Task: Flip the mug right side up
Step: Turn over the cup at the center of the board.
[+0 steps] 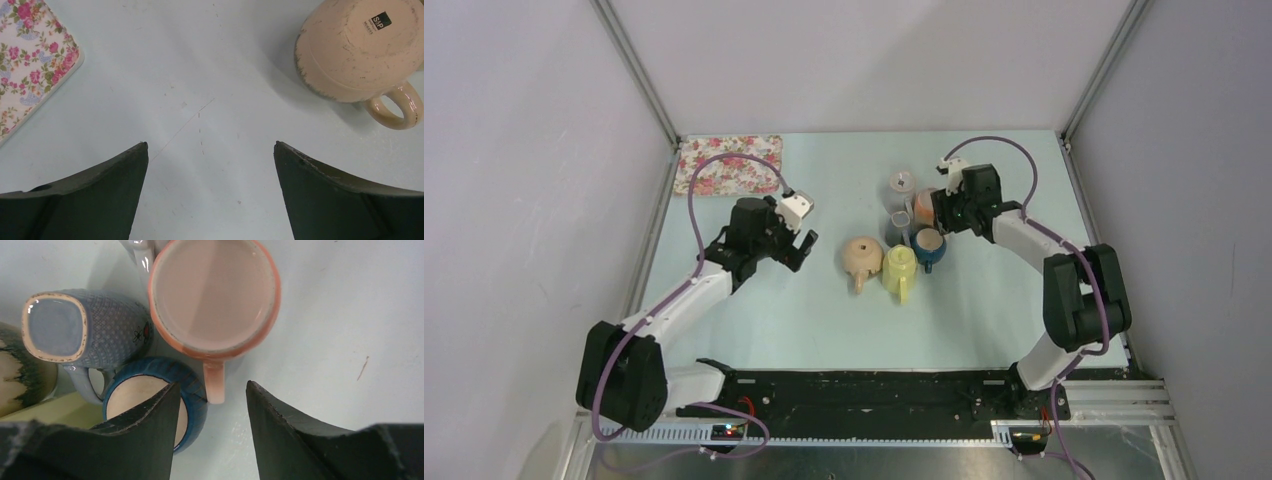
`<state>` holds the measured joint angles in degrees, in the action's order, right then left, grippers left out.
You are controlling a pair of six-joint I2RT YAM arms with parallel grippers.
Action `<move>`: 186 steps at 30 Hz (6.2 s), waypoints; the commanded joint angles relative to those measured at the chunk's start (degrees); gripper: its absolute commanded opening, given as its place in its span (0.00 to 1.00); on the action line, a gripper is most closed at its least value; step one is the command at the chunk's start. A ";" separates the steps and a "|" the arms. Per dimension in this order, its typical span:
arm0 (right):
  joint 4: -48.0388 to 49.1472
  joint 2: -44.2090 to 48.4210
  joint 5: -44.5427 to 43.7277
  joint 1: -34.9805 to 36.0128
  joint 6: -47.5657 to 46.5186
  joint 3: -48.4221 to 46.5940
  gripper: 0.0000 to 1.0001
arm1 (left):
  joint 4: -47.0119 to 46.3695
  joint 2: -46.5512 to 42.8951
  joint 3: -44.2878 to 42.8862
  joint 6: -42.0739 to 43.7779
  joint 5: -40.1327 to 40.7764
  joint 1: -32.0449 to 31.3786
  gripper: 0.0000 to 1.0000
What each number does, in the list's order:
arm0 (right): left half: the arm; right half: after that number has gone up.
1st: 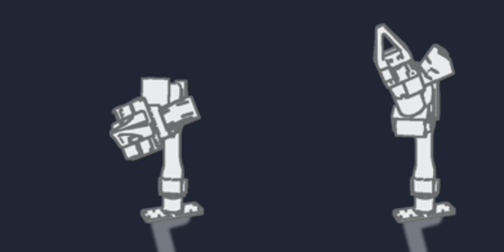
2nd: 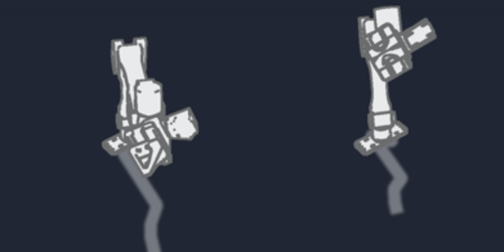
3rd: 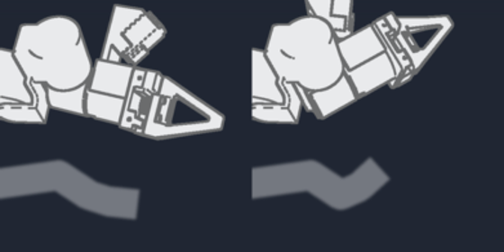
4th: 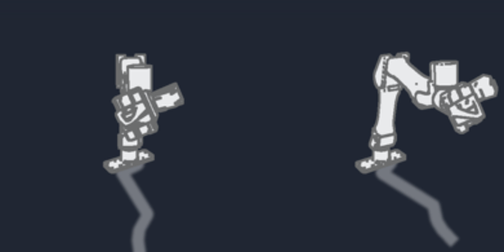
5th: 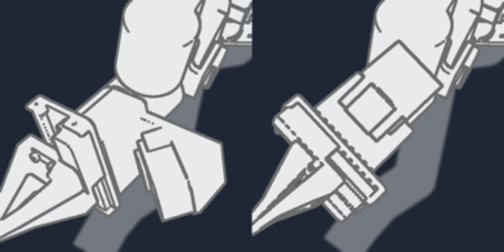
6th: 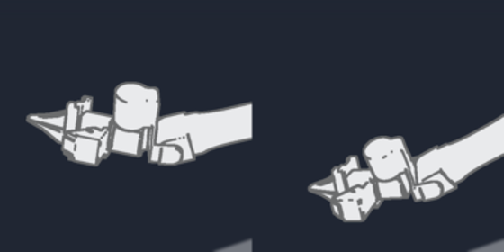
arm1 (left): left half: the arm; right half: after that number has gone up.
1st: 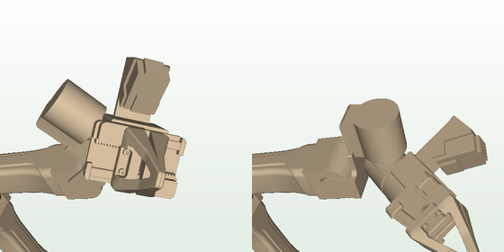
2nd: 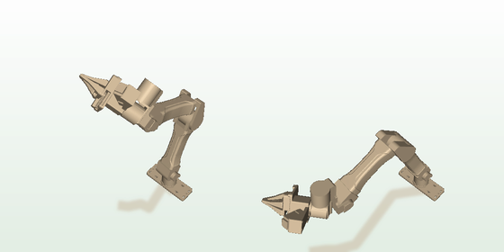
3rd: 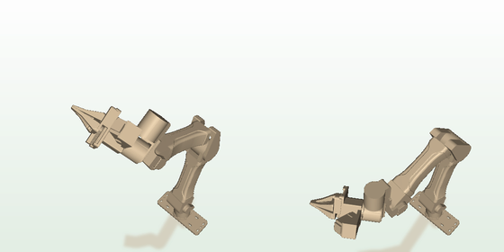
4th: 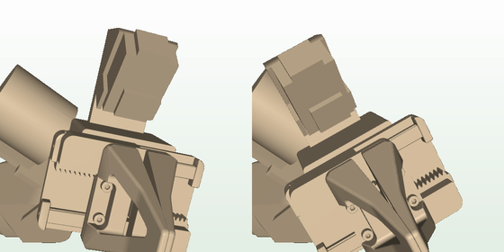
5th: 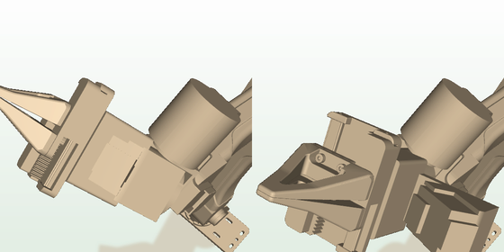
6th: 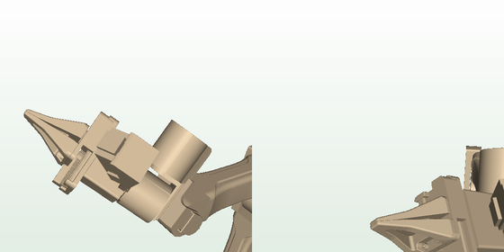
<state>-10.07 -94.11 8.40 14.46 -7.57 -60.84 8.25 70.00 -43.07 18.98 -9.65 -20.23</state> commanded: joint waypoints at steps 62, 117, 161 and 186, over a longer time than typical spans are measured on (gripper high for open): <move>8.00 30.36 12.36 -4.67 0.22 -3.56 0.00 | 1.81 -7.58 -11.05 2.96 -1.93 0.19 0.98; 52.93 39.79 39.97 -15.89 49.78 18.94 0.00 | -23.14 14.67 -21.53 -42.57 -41.87 -12.22 0.98; 62.10 32.72 36.59 -3.03 54.89 21.67 0.00 | -32.52 8.43 -14.42 -44.26 -44.79 -16.51 0.98; 66.65 30.55 36.47 2.14 60.84 23.36 0.00 | -33.83 9.20 -13.85 -44.27 -44.34 -16.55 0.98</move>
<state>48.03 -63.99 46.35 15.75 51.18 -36.51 -23.38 79.70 -57.60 -25.47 -54.24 -36.25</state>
